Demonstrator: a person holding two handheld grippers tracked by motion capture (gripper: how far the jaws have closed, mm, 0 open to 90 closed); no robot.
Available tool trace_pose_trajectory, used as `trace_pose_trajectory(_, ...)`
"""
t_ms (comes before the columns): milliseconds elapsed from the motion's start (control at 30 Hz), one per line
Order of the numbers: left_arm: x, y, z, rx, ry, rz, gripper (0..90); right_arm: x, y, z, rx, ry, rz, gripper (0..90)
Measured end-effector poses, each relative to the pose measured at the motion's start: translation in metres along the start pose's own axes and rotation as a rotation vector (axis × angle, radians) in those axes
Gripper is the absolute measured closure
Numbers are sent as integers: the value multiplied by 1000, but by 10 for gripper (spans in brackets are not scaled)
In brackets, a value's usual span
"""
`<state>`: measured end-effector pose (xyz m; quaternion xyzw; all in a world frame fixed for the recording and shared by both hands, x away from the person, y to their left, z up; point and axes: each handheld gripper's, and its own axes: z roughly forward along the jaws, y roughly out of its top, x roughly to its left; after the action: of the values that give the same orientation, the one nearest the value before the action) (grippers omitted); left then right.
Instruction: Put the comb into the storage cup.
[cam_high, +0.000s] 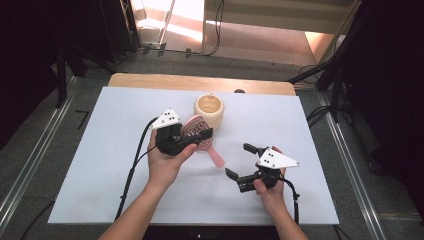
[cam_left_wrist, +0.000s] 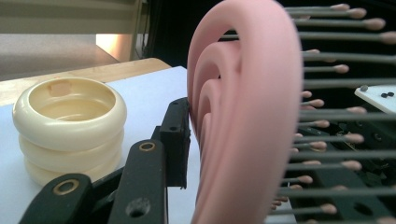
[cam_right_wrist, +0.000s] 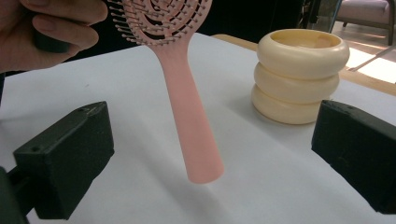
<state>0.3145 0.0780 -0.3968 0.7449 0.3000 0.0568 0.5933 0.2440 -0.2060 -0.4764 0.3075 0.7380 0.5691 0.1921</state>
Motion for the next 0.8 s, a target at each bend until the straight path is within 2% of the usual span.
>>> trace_pose_trajectory(367,5,4,-1,-10,14,-1,616,-11,-8,-16,-6,-38,12,0)
trace_pose_trajectory(567,8,4,0,-10,0,-20,615,-17,-12,-23,-8,-58,13,0)
trace_pose_trajectory(800,9,7,0,-12,13,-17,616,-25,-17,-33,-5,-75,21,0)
